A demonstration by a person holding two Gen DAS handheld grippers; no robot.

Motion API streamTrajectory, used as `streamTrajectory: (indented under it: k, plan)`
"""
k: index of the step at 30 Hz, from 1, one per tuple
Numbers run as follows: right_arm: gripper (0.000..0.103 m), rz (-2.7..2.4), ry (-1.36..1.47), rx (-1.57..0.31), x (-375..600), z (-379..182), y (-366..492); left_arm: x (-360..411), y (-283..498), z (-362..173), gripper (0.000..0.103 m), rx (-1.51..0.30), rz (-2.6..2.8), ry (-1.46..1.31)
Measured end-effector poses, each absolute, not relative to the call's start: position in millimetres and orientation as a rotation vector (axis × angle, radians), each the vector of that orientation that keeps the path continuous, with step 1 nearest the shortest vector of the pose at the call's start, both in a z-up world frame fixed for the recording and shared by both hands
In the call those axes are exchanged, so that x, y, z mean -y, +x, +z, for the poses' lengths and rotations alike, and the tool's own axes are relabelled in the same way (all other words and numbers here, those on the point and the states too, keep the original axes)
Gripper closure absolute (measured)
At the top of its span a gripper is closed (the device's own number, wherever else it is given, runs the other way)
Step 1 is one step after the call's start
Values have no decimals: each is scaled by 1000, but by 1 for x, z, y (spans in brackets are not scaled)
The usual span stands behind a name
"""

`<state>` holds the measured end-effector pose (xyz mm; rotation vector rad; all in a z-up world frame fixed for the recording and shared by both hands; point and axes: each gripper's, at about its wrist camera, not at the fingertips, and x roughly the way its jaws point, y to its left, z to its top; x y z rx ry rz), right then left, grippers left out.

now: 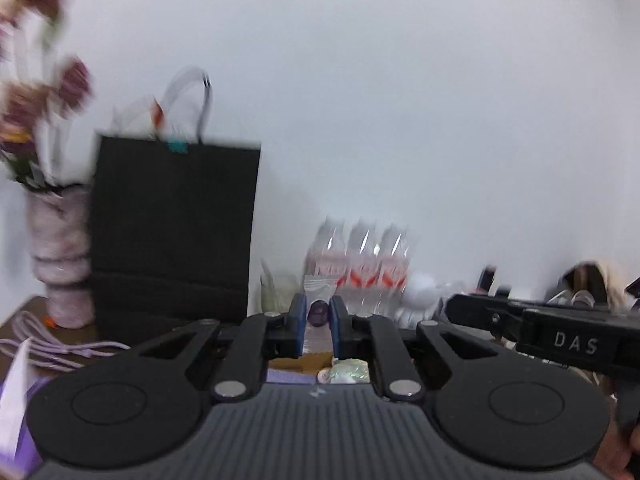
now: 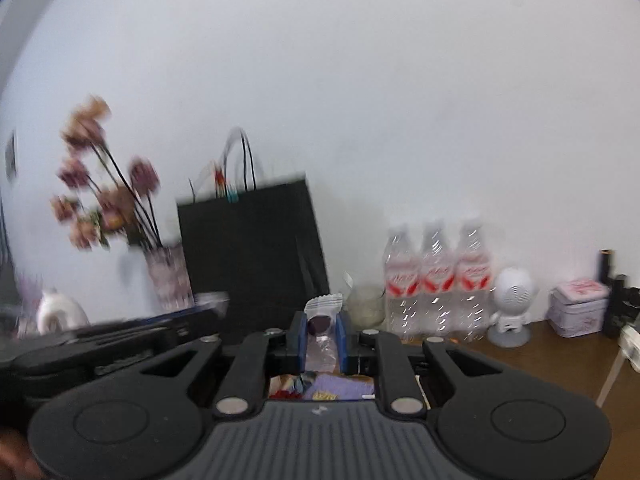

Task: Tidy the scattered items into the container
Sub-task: 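Lift both clear packets over the box and open both tools, then withdraw both tools from the box back over the table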

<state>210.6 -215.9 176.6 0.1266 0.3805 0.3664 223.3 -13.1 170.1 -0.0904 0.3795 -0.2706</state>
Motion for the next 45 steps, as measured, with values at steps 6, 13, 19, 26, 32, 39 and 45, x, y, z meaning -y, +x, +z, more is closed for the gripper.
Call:
streamTrajectory:
  k: [6, 13, 19, 26, 32, 39, 45]
  plan:
    - [89, 405, 175, -921, 203, 133, 381, 21, 395, 112, 90, -917, -292, -153]
    - [87, 293, 83, -1124, 184, 53, 446, 27, 457, 37, 89, -1087, -262, -202]
    - [60, 331, 158, -1150, 190, 42, 450, 13, 457, 43, 59, -1086, -257, -233]
    - [41, 326, 103, -1082, 182, 104, 417, -14, 427, 102, 44, -1094, -174, -226]
    - [25, 286, 89, -1040, 190, 158, 375, -22, 381, 144, 9, -1068, -110, -115]
    - [21, 249, 98, -938, 203, 168, 316, -25, 301, 168, 0, -892, -41, -97]
    - [15, 210, 75, -512, 209, 129, 224, -20, 193, 152, 0, -384, 24, -66]
